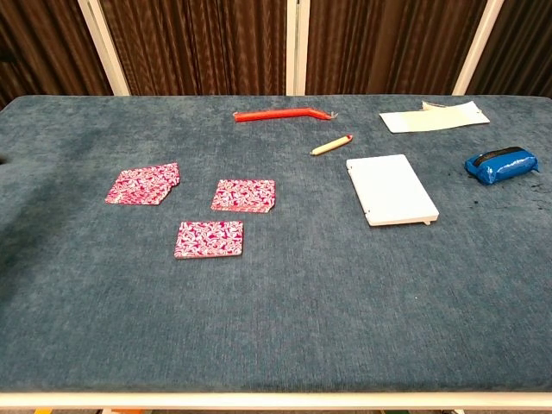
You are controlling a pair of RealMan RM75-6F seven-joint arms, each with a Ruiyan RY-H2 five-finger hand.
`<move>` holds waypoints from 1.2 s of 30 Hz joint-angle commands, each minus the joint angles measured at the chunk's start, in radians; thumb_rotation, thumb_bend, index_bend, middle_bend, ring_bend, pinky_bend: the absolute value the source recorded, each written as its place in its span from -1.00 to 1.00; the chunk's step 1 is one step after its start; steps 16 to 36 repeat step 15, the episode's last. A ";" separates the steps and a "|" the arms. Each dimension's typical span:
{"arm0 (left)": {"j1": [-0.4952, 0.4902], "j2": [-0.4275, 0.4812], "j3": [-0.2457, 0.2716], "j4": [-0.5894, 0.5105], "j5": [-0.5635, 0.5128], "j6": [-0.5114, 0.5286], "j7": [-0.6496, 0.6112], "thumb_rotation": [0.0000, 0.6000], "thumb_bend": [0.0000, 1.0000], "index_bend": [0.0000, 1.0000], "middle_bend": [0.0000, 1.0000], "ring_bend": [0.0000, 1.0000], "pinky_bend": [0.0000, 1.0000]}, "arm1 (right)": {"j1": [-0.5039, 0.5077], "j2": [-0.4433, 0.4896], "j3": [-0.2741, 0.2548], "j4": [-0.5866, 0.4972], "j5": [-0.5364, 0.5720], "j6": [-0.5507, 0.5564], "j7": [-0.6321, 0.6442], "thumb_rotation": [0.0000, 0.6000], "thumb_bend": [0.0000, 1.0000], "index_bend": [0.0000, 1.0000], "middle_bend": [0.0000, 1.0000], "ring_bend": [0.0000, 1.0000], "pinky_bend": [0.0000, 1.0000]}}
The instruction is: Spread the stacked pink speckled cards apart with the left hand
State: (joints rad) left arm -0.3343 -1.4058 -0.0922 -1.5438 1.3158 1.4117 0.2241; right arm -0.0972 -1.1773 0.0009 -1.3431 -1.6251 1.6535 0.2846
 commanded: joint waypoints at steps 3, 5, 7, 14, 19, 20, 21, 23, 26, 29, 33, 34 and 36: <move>0.177 0.075 0.128 -0.026 0.102 0.192 -0.024 1.00 -0.75 -0.74 -0.73 -0.95 -0.77 | 0.004 -0.003 -0.008 -0.018 -0.013 0.003 -0.027 1.00 -0.77 -1.00 -1.00 -1.00 -1.00; 0.210 0.085 0.151 -0.032 0.106 0.209 -0.038 1.00 -0.75 -0.74 -0.73 -0.95 -0.77 | 0.004 -0.002 -0.009 -0.023 -0.011 0.001 -0.040 1.00 -0.77 -1.00 -1.00 -1.00 -1.00; 0.246 0.095 0.176 -0.043 0.114 0.227 -0.042 1.00 -0.75 -0.74 -0.73 -0.95 -0.77 | 0.003 -0.001 -0.010 -0.031 -0.010 0.001 -0.050 1.00 -0.77 -1.00 -1.00 -1.00 -1.00; 0.343 0.098 0.223 -0.031 0.177 0.317 -0.025 1.00 -0.75 -0.74 -0.73 -0.95 -0.77 | 0.000 -0.004 -0.022 -0.034 -0.027 0.009 -0.081 1.00 -0.77 -1.00 -1.00 -1.00 -1.00; 0.354 0.096 0.221 -0.026 0.188 0.333 -0.029 1.00 -0.75 -0.74 -0.73 -0.95 -0.77 | -0.001 -0.004 -0.023 -0.034 -0.027 0.011 -0.082 1.00 -0.77 -1.00 -1.00 -1.00 -1.00; 0.354 0.096 0.221 -0.026 0.188 0.333 -0.029 1.00 -0.75 -0.74 -0.73 -0.95 -0.77 | -0.001 -0.004 -0.023 -0.034 -0.027 0.011 -0.082 1.00 -0.77 -1.00 -1.00 -1.00 -1.00; 0.354 0.096 0.221 -0.026 0.188 0.333 -0.029 1.00 -0.75 -0.74 -0.73 -0.95 -0.77 | -0.001 -0.004 -0.023 -0.034 -0.027 0.011 -0.082 1.00 -0.77 -1.00 -1.00 -1.00 -1.00; 0.354 0.096 0.221 -0.026 0.188 0.333 -0.029 1.00 -0.75 -0.74 -0.73 -0.95 -0.77 | -0.001 -0.004 -0.023 -0.034 -0.027 0.011 -0.082 1.00 -0.77 -1.00 -1.00 -1.00 -1.00; 0.354 0.096 0.221 -0.026 0.188 0.333 -0.029 1.00 -0.75 -0.74 -0.73 -0.95 -0.77 | -0.001 -0.004 -0.023 -0.034 -0.027 0.011 -0.082 1.00 -0.77 -1.00 -1.00 -1.00 -1.00; 0.354 0.096 0.221 -0.026 0.188 0.333 -0.029 1.00 -0.75 -0.74 -0.73 -0.95 -0.77 | -0.001 -0.004 -0.023 -0.034 -0.027 0.011 -0.082 1.00 -0.77 -1.00 -1.00 -1.00 -1.00; 0.354 0.096 0.221 -0.026 0.188 0.333 -0.029 1.00 -0.75 -0.74 -0.73 -0.95 -0.77 | -0.001 -0.004 -0.023 -0.034 -0.027 0.011 -0.082 1.00 -0.77 -1.00 -1.00 -1.00 -1.00; 0.354 0.096 0.221 -0.026 0.188 0.333 -0.029 1.00 -0.75 -0.74 -0.73 -0.95 -0.77 | -0.001 -0.004 -0.023 -0.034 -0.027 0.011 -0.082 1.00 -0.77 -1.00 -1.00 -1.00 -1.00; 0.354 0.096 0.221 -0.026 0.188 0.333 -0.029 1.00 -0.75 -0.74 -0.73 -0.95 -0.77 | -0.001 -0.004 -0.023 -0.034 -0.027 0.011 -0.082 1.00 -0.77 -1.00 -1.00 -1.00 -1.00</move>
